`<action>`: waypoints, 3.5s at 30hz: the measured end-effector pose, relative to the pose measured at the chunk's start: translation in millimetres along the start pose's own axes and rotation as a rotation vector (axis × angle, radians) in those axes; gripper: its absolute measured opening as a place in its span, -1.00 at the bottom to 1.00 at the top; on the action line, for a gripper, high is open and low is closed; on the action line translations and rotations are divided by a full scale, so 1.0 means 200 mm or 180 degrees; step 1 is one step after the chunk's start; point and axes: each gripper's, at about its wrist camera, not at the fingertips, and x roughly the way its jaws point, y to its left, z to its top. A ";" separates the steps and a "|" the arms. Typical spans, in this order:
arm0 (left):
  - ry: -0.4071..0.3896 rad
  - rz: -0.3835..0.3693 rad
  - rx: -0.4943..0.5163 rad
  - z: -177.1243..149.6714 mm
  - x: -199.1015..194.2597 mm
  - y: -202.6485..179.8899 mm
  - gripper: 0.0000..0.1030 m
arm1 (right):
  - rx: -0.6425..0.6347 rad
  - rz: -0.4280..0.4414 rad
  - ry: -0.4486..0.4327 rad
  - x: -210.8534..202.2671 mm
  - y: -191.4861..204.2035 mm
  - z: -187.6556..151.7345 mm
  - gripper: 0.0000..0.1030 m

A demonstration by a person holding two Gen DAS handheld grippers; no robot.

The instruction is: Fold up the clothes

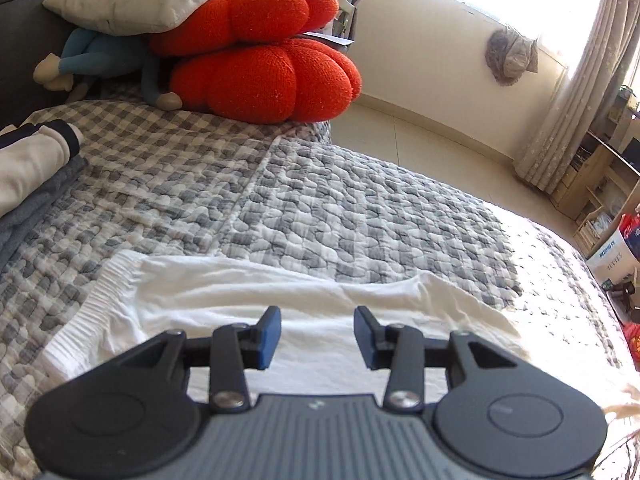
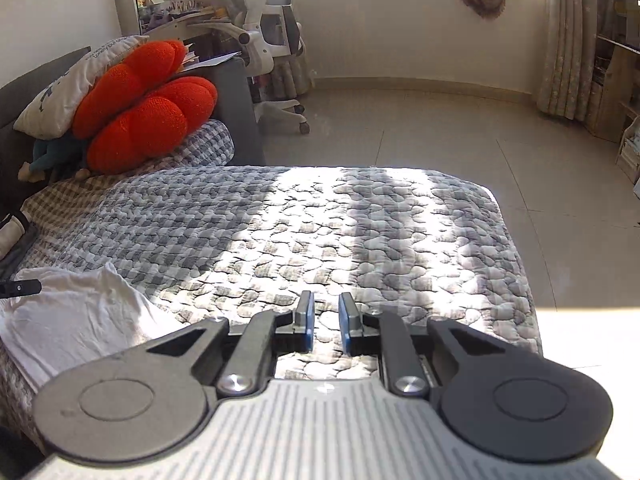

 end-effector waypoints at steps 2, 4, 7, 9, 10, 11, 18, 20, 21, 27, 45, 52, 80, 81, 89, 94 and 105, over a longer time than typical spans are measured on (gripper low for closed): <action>0.0035 -0.0097 0.0114 -0.03 0.02 -0.06 -0.20 | 0.0119 -0.0156 -0.0029 -0.06 -0.14 -0.05 -0.50; 0.0062 -0.0127 0.0200 -0.06 0.04 -0.10 -0.18 | 0.0242 -0.0346 -0.0049 -0.12 -0.30 -0.11 -0.47; 0.0117 -0.0109 0.0251 -0.08 0.08 -0.13 -0.17 | 0.0472 -0.0450 -0.0008 -0.21 -0.52 -0.20 -0.47; 0.0156 -0.0097 0.0253 -0.09 0.10 -0.13 -0.16 | 0.0602 -0.0374 0.0043 -0.25 -0.63 -0.28 -0.47; 0.0168 -0.0089 0.0254 -0.09 0.11 -0.13 -0.16 | 0.0635 -0.0306 0.0065 -0.28 -0.66 -0.31 -0.47; 0.0174 -0.0080 0.0258 -0.09 0.12 -0.13 -0.15 | 0.0667 -0.0238 0.0087 -0.30 -0.70 -0.35 -0.47; 0.0155 -0.0032 0.0326 -0.10 0.13 -0.15 -0.14 | 0.0417 -0.0168 0.0390 -0.26 -0.68 -0.44 -0.47; 0.0157 -0.0037 0.0326 -0.10 0.13 -0.15 -0.14 | 0.0369 -0.0131 0.0365 -0.26 -0.67 -0.44 -0.47; 0.0159 -0.0043 0.0314 -0.10 0.13 -0.15 -0.14 | 0.0352 -0.0122 0.0385 -0.25 -0.67 -0.44 -0.47; 0.0174 -0.0054 0.0296 -0.09 0.13 -0.15 -0.14 | 0.0302 -0.0113 0.0619 -0.14 -0.64 -0.45 -0.69; 0.0087 0.0037 0.0172 -0.09 0.12 -0.13 -0.15 | 0.0008 -0.0776 0.0236 -0.15 -0.56 -0.33 -0.93; 0.0045 0.0061 0.0107 -0.08 0.11 -0.11 -0.14 | -0.0006 -0.0925 0.0390 -0.08 -0.55 -0.35 -0.94; 0.0083 0.0115 0.0027 -0.05 0.14 -0.07 -0.10 | -0.0178 -0.0817 0.0378 -0.08 -0.37 -0.36 -0.77; 0.0087 0.0116 0.0019 -0.05 0.14 -0.07 -0.09 | -0.0289 -0.0672 0.0348 -0.09 -0.30 -0.35 -0.72; 0.0062 0.0146 0.0134 -0.04 0.19 -0.08 0.01 | -0.1066 0.0315 0.0594 -0.07 0.26 -0.39 -0.64; 0.0085 0.0099 0.0113 -0.03 0.20 -0.06 0.03 | -0.1163 0.0201 0.0806 -0.11 0.23 -0.50 -0.63; 0.0128 0.0069 0.0105 -0.04 0.18 -0.06 0.08 | -0.1109 0.0076 0.0250 -0.32 0.25 -0.57 -0.18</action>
